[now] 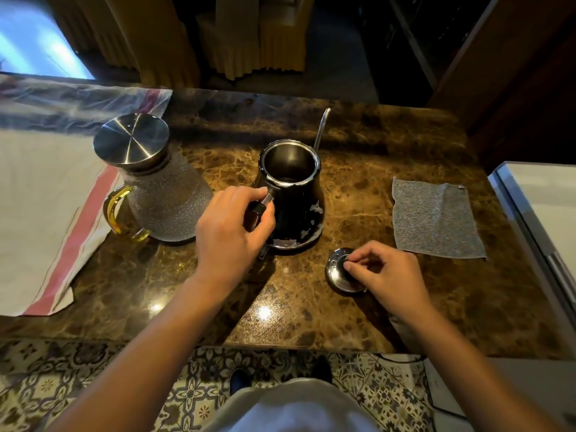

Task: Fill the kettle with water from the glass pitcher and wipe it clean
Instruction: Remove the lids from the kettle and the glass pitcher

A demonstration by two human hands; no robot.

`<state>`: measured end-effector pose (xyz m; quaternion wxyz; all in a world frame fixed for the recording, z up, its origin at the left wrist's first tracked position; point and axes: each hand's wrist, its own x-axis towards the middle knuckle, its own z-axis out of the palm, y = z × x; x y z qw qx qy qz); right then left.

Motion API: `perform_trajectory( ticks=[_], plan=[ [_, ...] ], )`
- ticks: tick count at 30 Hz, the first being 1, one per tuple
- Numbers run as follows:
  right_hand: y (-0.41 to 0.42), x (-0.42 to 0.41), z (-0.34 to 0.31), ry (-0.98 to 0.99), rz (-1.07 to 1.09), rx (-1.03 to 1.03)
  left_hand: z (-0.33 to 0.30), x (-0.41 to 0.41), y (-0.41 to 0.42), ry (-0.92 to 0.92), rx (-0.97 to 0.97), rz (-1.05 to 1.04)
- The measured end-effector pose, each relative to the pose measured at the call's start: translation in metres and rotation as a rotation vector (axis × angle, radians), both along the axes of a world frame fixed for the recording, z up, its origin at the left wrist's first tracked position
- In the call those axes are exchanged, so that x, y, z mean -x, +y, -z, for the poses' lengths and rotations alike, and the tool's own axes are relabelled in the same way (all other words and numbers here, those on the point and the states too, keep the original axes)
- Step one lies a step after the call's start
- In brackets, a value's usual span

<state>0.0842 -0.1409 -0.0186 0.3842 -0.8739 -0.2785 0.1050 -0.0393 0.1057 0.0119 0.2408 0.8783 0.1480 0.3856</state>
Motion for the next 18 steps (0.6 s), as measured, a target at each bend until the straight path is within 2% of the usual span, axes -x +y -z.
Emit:
perform_trajectory(
  ticks=[11,15,18],
  plan=[
    [-0.005,0.013,0.015,-0.162,0.033,0.134,0.001,0.000,-0.004,-0.040,0.007,-0.009],
    [-0.002,0.014,0.006,-0.293,-0.057,0.204,0.001,0.000,-0.005,-0.048,0.004,-0.014],
    [0.004,0.003,-0.010,-0.320,-0.102,0.198,0.002,0.001,-0.006,-0.038,-0.007,-0.016]
  ],
)
